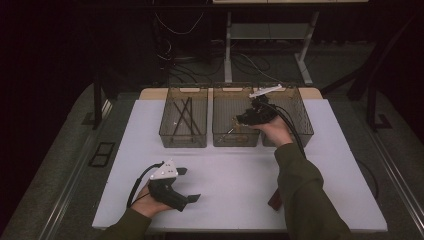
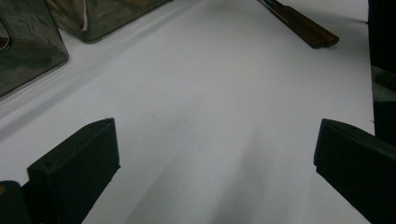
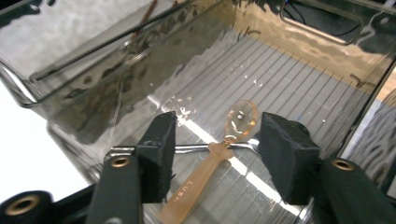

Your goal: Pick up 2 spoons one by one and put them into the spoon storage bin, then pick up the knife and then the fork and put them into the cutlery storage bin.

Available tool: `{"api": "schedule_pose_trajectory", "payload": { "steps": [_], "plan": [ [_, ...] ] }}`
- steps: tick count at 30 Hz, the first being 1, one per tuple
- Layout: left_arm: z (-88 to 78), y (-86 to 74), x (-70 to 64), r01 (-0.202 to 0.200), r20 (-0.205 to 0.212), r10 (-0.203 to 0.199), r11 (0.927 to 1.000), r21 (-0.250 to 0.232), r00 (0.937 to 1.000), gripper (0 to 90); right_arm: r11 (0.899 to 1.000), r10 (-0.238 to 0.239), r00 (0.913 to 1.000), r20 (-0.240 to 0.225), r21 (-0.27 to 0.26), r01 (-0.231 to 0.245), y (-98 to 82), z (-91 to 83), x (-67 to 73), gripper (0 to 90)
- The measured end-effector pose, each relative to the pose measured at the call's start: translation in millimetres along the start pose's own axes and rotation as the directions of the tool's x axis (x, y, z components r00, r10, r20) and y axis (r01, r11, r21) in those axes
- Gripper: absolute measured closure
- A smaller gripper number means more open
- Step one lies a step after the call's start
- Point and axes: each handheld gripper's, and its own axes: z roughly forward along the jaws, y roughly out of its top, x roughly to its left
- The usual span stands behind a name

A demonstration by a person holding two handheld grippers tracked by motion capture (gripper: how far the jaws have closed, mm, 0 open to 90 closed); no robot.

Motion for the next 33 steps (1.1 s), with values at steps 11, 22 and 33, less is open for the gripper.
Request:
{"api": "schedule_pose_trajectory", "payload": {
  "steps": [11,22,33],
  "plan": [
    [-3.7,-1.4,1.8,0.010,-0.008,-0.010,0.9999,0.002,0.9999,0.0,0.997,0.030,0.9982,-0.052,-0.074,-0.034,-16.1,-31.2,8.7,37.5],
    [-2.8,-1.4,-0.3,0.004,-0.012,-0.004,0.9999,0.010,0.9999,0.0,0.997,0.002,0.9989,-0.047,-0.072,-0.005,-58.5,-64.6,10.4,45.9],
    [-4.2,-1.4,-0.6,0.006,-0.025,-0.006,1.0000,0.003,0.9997,0.0,0.999,-0.012,0.9992,-0.038,-0.044,0.010,-102.6,-88.5,15.7,66.1]
  ]
}}
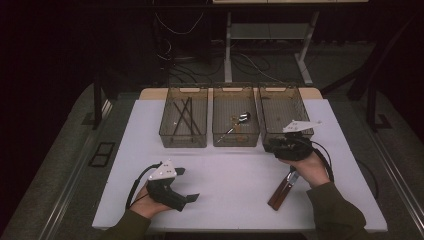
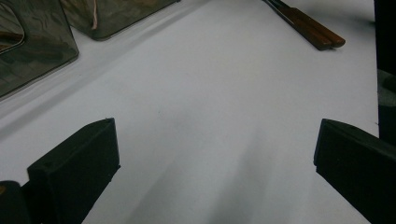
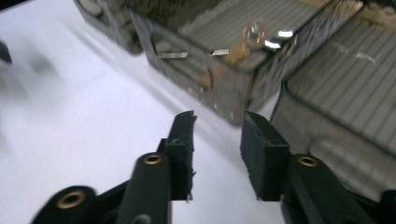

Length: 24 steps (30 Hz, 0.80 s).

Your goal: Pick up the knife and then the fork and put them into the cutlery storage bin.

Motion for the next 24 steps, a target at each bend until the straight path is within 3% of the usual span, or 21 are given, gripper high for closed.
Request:
{"api": "schedule_pose_trajectory", "payload": {
  "steps": [4,12,24],
  "plan": [
    [0.4,-0.1,0.2,-0.001,0.003,0.001,1.0000,0.005,1.0000,0.0,1.000,-0.007,1.0000,0.004,0.029,0.007,-13.0,-7.3,-0.5,73.7],
    [-0.4,0.0,0.7,0.000,0.000,0.000,1.0000,0.002,1.0000,0.0,0.996,-0.023,0.9988,-0.043,0.089,0.027,-39.1,-21.2,7.7,86.2],
    [0.5,-0.4,0.4,0.005,-0.008,-0.005,1.0000,0.005,1.0000,0.0,0.982,-0.062,0.9907,-0.121,0.171,0.082,-69.5,-27.2,32.2,89.9]
  ]
}}
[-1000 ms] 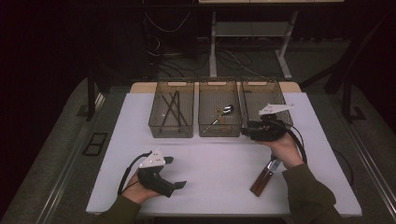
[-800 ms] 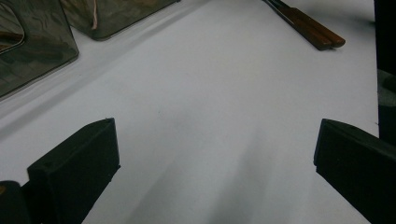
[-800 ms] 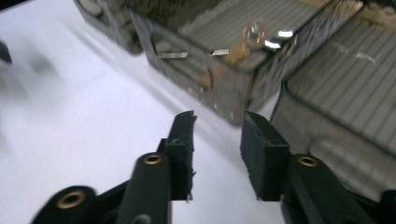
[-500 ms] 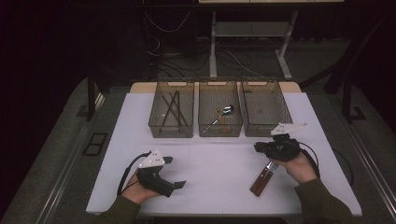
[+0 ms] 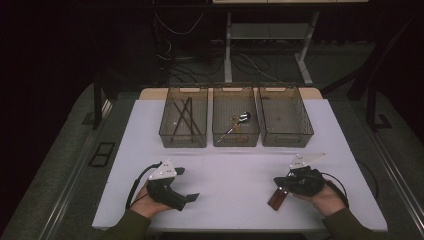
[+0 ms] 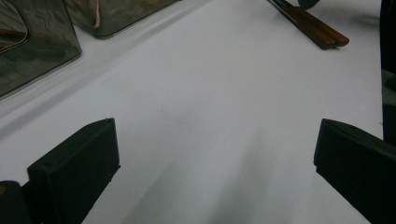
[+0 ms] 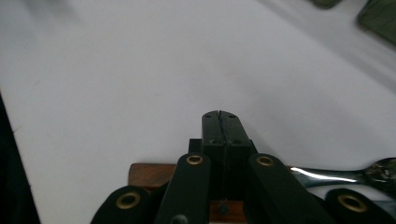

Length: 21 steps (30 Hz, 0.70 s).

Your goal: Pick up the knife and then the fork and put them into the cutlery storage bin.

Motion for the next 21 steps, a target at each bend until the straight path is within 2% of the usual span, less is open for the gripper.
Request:
{"api": "schedule_pose_trajectory", "payload": {
  "steps": [10,21],
  "plan": [
    [1.2,-0.2,0.5,-0.005,0.002,0.005,0.9999,0.010,1.0000,0.0,0.995,-0.074,0.9960,-0.050,0.069,0.077,-3.0,15.2,22.6,89.9],
    [1.8,-0.2,-0.1,-0.004,0.005,0.004,0.9999,0.011,1.0000,0.0,0.989,-0.096,0.9936,-0.060,0.106,0.102,-4.8,21.0,27.4,89.9]
  ]
}}
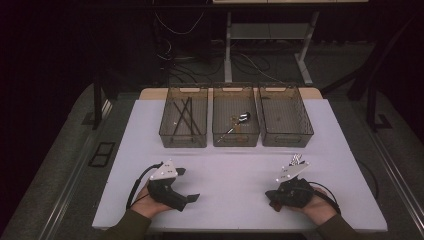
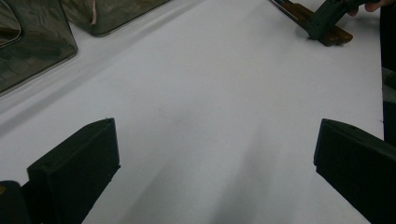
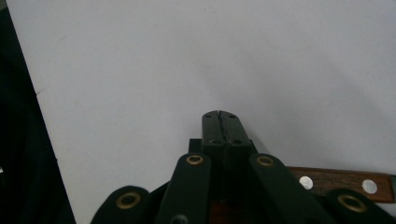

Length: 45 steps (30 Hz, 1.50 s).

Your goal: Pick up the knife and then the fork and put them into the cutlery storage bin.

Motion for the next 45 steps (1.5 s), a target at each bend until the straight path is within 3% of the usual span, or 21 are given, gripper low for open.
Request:
{"api": "schedule_pose_trajectory", "payload": {
  "steps": [31,45],
  "plan": [
    [1.5,0.2,0.0,-0.004,0.001,0.004,1.0000,0.006,1.0000,0.0,0.999,0.017,0.9997,0.017,0.037,-0.018,-26.7,-23.1,-6.1,89.9],
    [0.4,0.2,-0.3,-0.011,0.000,0.011,0.9999,-0.007,0.9999,0.0,0.999,0.023,0.9981,0.057,0.047,-0.025,-33.6,-31.0,-13.8,90.0]
  ]
}}
